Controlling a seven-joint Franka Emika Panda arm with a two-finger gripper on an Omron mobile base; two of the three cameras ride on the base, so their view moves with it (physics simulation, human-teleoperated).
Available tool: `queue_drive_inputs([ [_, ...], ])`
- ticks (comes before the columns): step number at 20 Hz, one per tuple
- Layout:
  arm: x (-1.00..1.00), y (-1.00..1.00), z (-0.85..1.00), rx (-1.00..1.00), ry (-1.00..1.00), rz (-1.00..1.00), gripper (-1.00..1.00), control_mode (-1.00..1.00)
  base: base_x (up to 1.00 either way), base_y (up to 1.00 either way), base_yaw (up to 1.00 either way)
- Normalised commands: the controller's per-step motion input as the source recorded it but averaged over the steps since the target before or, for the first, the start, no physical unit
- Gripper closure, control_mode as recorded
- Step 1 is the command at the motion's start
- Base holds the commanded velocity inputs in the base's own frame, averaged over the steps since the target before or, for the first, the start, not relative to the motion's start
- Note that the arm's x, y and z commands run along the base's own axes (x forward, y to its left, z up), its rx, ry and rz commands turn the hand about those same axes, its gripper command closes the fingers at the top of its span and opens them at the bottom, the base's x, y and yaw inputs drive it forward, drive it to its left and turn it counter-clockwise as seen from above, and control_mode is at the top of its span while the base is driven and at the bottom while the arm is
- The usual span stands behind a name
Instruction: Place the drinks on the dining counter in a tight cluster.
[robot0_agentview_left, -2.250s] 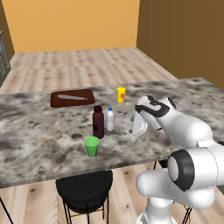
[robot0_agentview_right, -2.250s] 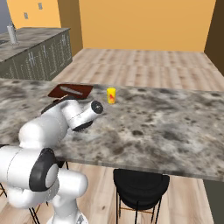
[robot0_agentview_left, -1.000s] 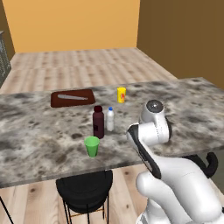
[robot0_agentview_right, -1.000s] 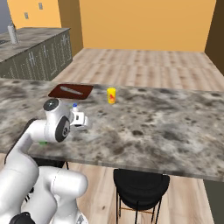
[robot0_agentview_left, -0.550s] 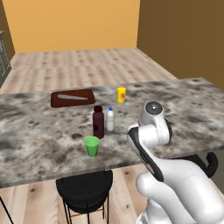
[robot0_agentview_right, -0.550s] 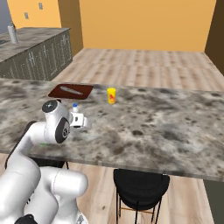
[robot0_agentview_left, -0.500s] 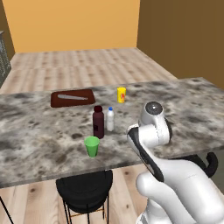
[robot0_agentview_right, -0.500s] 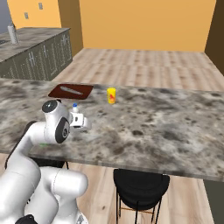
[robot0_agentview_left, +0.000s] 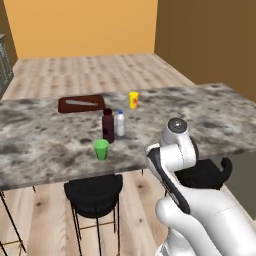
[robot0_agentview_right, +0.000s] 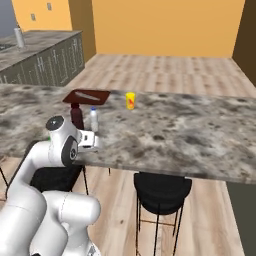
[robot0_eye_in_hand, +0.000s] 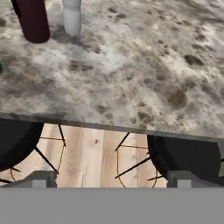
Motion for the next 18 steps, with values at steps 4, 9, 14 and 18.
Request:
queue_drive_inputs([
  [4,0.00,0.00,0.00,0.00,0.00,0.00,-1.00,1.00,-0.65,0.17,0.13],
  [9,0.00,0.00,0.00,0.00,0.00,0.00,-1.00,1.00,-0.22,0.86,0.03],
  [14,0.00,0.00,0.00,0.00,0.00,0.00,-1.00,1.00,0.00,0.89,-0.02],
  [18,0.00,0.00,0.00,0.00,0.00,0.00,-1.00,1.00,0.01,0.89,-0.02],
])
